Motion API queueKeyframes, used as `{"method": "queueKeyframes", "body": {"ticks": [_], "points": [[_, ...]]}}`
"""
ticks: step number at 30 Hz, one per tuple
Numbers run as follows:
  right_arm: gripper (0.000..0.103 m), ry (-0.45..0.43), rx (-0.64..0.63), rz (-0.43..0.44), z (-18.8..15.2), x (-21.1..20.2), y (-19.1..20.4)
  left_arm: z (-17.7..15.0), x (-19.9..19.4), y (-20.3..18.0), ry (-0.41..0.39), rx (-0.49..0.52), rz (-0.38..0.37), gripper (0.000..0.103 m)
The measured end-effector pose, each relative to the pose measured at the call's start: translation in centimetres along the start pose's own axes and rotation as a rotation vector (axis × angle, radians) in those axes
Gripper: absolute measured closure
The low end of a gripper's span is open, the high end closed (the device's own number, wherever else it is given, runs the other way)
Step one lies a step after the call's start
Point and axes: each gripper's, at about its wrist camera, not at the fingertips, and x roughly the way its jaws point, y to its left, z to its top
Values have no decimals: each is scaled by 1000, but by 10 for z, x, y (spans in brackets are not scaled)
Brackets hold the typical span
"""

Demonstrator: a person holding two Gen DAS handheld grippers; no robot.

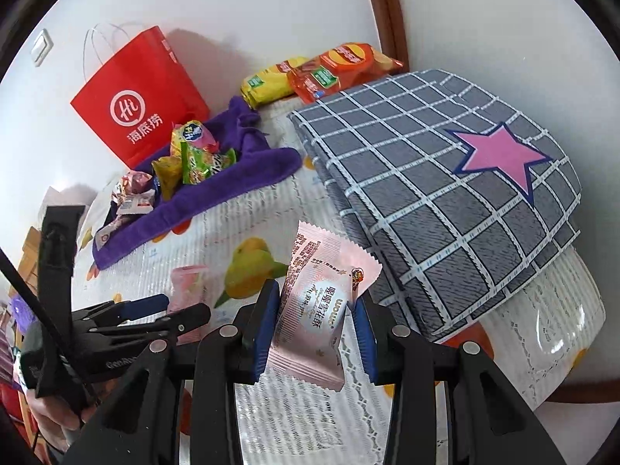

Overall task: Organize snacks
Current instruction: 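Grasp the pink peach packet with the left tool while the right tool lifts its packet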

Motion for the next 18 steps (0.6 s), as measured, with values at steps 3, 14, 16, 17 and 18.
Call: {"method": "queueKeyframes", "body": {"ticks": [3,14,16,17,18], "points": [[65,10,0,-10,-1,3,-1,-3,1,-5,-33,34,37,39],[65,11,-20,-34,9,3,24,1,-17,23,-87,38,-14,66],[65,-1,-28,-35,14,0,33,4,-29,29,-107,38,-21,66],[65,-9,-32,-33,18,-2,38,4,-34,33,-115,38,-23,66],[65,-16,-36,-29,22,-3,43,6,-43,38,-130,38,-25,66]]}}
